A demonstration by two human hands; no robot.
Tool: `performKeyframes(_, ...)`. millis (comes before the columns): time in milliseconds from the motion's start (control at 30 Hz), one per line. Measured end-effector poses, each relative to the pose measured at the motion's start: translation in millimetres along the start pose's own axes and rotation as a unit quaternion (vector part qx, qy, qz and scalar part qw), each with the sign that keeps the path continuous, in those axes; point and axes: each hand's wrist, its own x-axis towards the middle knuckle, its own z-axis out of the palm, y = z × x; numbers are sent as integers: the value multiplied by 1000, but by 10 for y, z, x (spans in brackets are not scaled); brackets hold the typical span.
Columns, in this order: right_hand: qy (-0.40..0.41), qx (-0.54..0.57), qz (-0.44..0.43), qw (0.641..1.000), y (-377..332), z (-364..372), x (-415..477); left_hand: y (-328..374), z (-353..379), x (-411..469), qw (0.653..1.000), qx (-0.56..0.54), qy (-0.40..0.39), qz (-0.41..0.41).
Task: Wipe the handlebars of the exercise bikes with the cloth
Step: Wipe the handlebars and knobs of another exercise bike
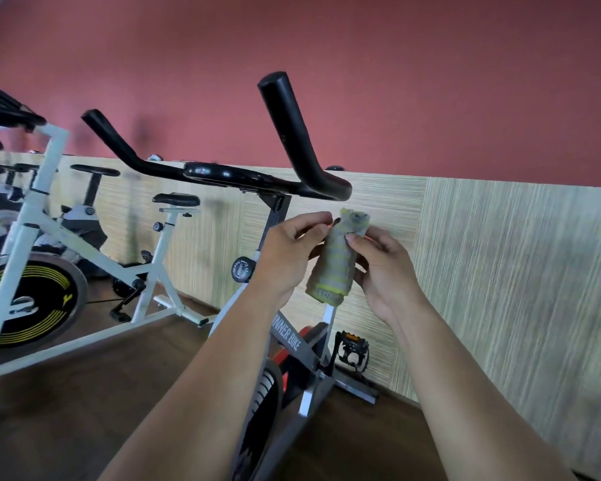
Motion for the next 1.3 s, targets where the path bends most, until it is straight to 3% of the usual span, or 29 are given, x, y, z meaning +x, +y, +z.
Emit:
performKeyframes(233, 105, 127, 24, 986, 61, -3, 472, 175, -122, 116, 995, 21, 36, 96)
performKeyframes(367, 94, 164, 46, 981, 41, 146, 723, 356, -99, 164, 982, 80, 28, 169)
performKeyframes(500, 65, 150, 48, 985, 31, 233, 797, 406, -108, 197, 976, 109, 39, 183)
performKeyframes(733, 88, -13, -124, 988, -4, 257, 465, 379, -103, 207, 976, 106, 37, 184)
performKeyframes(833, 71, -165, -217, 959, -112, 269, 343, 375, -90, 190, 976, 108, 38, 184)
performKeyframes(933, 26, -295, -298, 908, -230, 247, 300, 394, -86, 174, 977, 109, 38, 180)
performKeyframes(1067, -28, -387, -288, 875, -375, 42, 437, 408, -94, 157, 978, 112, 34, 175)
performKeyframes(1167, -46, -402, -276, 872, -422, -25, 466, 423, -116, 150, 977, 119, 34, 171)
performKeyframes(1300, -62, -403, -322, 855, -475, 83, 366, 445, -140, 147, 979, 119, 24, 162)
